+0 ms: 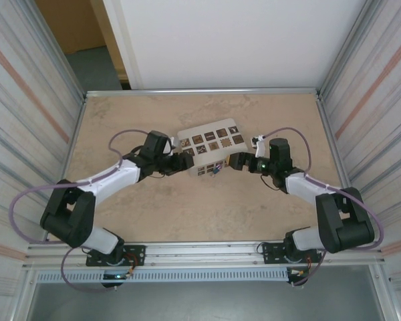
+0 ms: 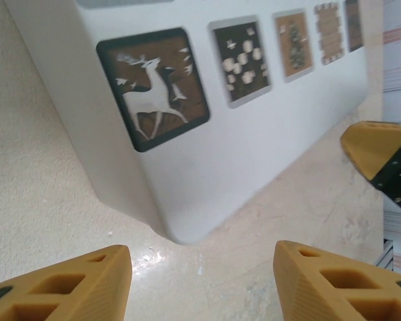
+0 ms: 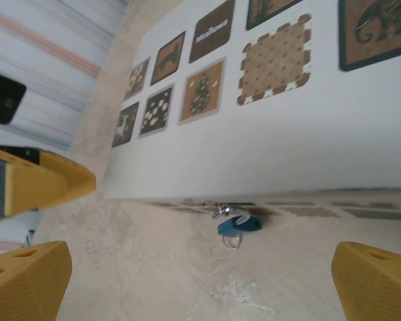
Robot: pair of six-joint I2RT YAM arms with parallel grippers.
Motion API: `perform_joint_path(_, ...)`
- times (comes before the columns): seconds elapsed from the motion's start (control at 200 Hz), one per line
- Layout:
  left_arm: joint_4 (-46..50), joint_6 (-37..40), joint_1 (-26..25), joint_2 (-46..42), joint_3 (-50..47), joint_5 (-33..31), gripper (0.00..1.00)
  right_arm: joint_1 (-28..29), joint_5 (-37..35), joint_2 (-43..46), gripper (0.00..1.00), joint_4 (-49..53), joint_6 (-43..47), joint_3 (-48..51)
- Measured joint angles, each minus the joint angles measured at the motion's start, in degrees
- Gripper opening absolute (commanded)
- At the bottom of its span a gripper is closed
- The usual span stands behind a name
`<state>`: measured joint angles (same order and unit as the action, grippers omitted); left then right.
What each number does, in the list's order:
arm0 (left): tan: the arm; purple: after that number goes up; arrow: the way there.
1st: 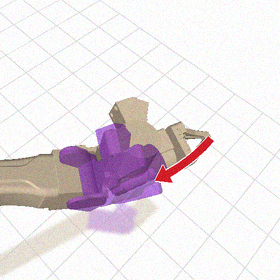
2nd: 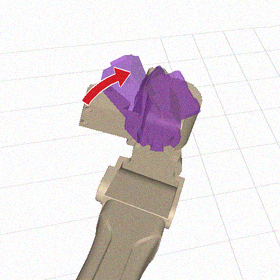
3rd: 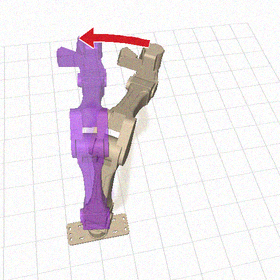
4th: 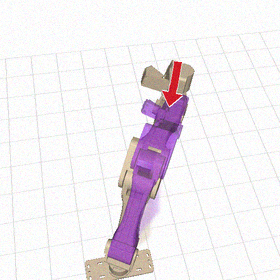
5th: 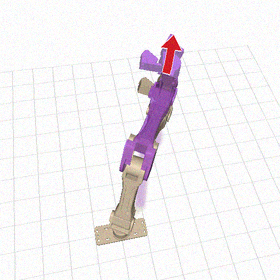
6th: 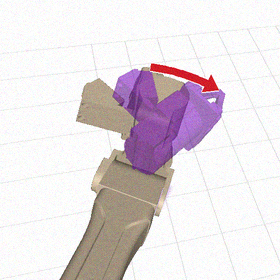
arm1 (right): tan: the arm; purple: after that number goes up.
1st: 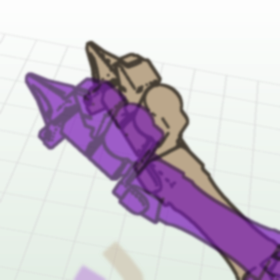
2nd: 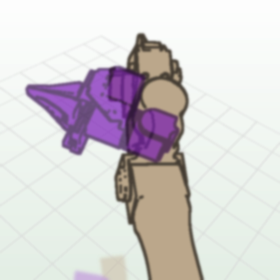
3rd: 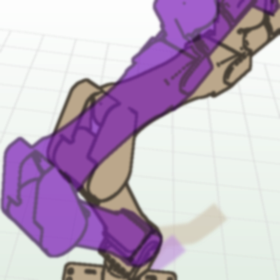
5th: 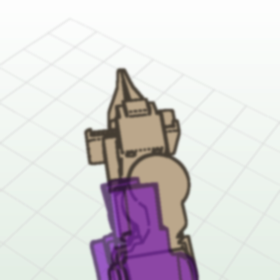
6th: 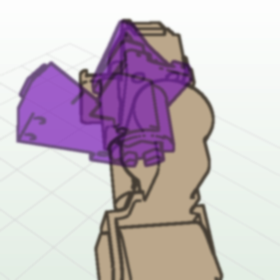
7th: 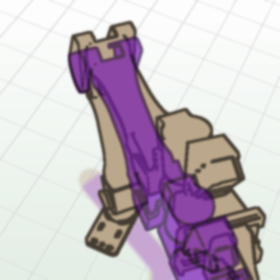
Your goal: Unlock a padlock with a key
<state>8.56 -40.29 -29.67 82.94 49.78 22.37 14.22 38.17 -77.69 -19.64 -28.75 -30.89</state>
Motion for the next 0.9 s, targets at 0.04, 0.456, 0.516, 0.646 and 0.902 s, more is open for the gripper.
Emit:
perform_joint_path(0.04, 0.7, 0.0, 0.0, -1.2, 0.0, -0.2, 0.57, 0.0, 0.7, 0.8, 0.99, -0.1, 0.3, 0.7)
perform_joint_path(0.456, 3.8, 0.7, -0.2, -2.8, 5.4, 0.7, 0.38, 6.5, -1.5, -1.8, 0.85, -9.0, 2.8, 4.9)
perform_joint_path(0.516, 3.8, 1.1, -0.4, -1.4, 7.5, 1.3, 0.36, 7.3, -2.4, -3.5, 0.83, -10.5, 3.1, 4.9)
perform_joint_path(0.646, 3.5, 1.7, -0.5, 2.7, 11.3, 2.3, 0.32, 8.8, -3.7, -7.6, 0.80, -13.9, 3.8, 4.9)
perform_joint_path(0.902, 3.4, 2.8, -0.5, 10.3, 13.8, 2.3, 0.29, 9.9, -5.8, -14.0, 0.76, -19.5, 4.0, 4.7)
